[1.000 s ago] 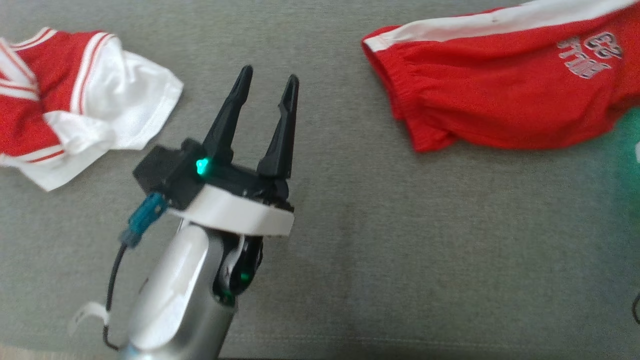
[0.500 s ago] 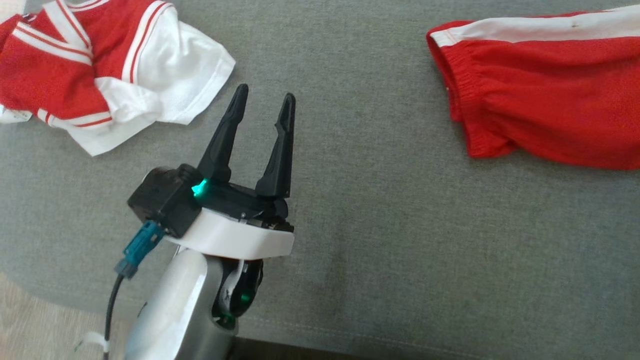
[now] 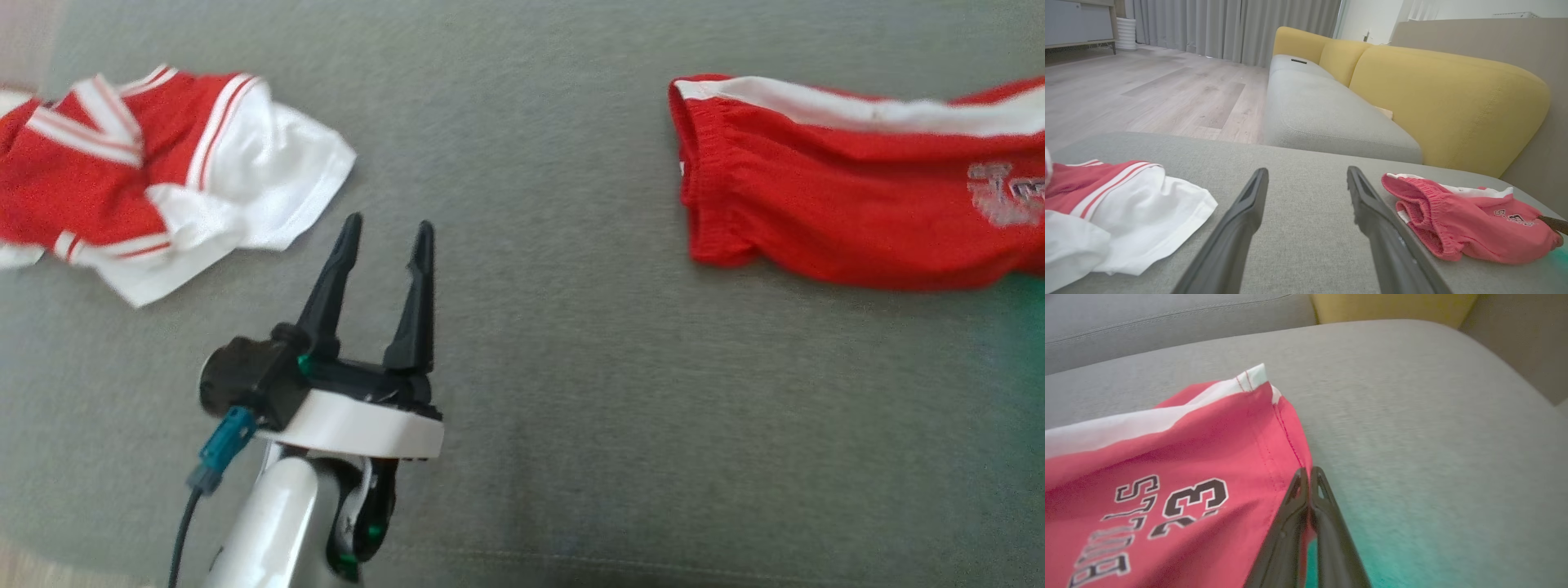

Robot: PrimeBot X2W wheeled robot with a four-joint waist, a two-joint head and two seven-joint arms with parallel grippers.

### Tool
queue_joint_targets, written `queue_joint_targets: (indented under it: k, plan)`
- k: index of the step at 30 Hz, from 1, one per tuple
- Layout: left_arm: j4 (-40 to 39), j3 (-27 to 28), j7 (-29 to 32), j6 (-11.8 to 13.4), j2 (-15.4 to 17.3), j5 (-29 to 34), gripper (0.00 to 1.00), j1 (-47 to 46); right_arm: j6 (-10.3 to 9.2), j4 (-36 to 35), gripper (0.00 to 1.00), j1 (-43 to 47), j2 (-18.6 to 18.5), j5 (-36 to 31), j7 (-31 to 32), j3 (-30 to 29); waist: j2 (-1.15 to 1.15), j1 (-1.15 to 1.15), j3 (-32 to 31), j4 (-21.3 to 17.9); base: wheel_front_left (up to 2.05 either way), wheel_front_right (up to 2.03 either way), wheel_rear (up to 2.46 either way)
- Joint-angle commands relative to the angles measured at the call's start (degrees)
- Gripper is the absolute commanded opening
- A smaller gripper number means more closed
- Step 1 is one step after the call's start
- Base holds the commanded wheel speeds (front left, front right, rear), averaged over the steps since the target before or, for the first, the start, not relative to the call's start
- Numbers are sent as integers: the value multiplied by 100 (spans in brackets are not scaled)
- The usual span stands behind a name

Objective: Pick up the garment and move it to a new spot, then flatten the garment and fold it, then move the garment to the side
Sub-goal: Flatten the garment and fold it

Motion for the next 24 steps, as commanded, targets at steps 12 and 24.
queue_joint_targets:
  k: [12, 24]
  plan:
    - [-83, 212, -29, -100, 43, 13, 100, 114, 39, -284, 0, -98, -211, -410, -651, -73, 0, 0, -586, -605, 0, 0, 0]
    - [81, 131, -29, -89, 43, -58, 100, 262, 39, -1458, 0, -150, 798, -434, -880, 1298, 0, 0, -1028, -555, 0, 0, 0]
